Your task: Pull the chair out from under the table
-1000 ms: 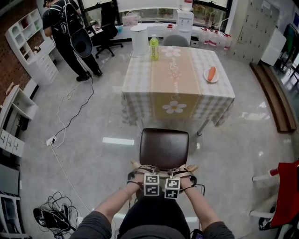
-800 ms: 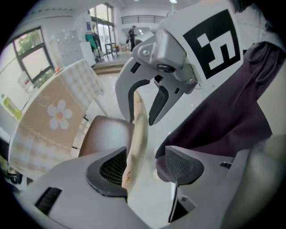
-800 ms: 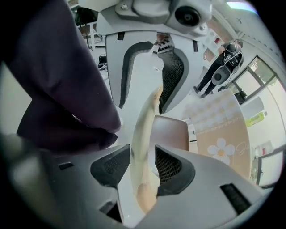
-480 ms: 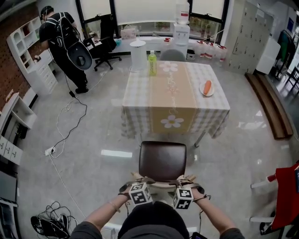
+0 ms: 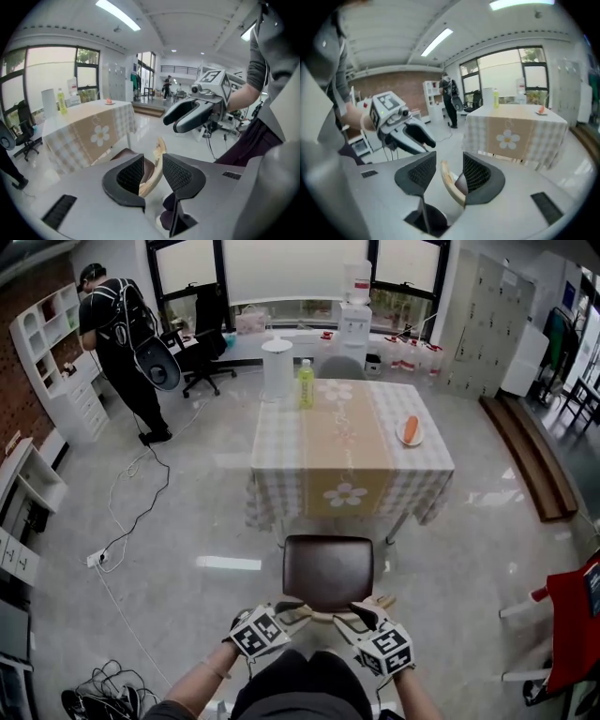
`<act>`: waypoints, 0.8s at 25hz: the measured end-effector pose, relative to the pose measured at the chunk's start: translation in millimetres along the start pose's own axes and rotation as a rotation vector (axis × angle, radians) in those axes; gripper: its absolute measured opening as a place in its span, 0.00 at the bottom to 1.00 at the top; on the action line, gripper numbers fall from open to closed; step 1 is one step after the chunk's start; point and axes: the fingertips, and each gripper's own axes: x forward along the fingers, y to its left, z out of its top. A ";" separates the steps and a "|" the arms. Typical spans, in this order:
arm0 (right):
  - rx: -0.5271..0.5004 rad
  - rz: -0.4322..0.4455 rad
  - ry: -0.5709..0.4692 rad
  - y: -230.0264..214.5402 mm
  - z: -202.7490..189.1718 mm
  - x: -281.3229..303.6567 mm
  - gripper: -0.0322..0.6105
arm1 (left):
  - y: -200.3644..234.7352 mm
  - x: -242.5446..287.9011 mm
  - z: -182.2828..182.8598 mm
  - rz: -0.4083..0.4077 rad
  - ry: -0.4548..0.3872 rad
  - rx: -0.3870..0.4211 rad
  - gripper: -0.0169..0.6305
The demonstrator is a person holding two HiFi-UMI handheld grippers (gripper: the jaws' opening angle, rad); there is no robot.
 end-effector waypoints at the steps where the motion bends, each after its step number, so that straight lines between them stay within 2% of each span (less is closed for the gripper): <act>1: 0.095 -0.017 -0.072 -0.6 12.7 -4.4 0.30 | 2.3 -6.7 7.6 0.011 -0.039 -0.028 0.22; 3: 0.257 -0.047 -0.227 -1.6 37.8 -16.1 0.30 | 6.8 -18.9 22.0 0.025 -0.122 -0.100 0.20; 4: 0.302 -0.064 -0.295 -1.5 48.8 -23.1 0.30 | 8.8 -25.0 28.8 0.031 -0.165 -0.137 0.19; 6: 0.340 -0.109 -0.419 -1.3 68.1 -38.4 0.30 | 13.6 -37.8 41.9 0.056 -0.247 -0.189 0.17; 10: 0.377 -0.193 -0.620 -0.6 104.6 -65.1 0.30 | 25.2 -65.0 66.3 0.155 -0.373 -0.202 0.08; 15: 0.331 -0.289 -0.697 15.5 123.5 -72.3 0.28 | 22.8 -86.9 91.5 0.194 -0.484 -0.201 0.04; 20: 0.304 -0.363 -0.706 42.8 115.8 -68.0 0.15 | 6.2 -96.6 96.5 0.224 -0.550 -0.152 0.04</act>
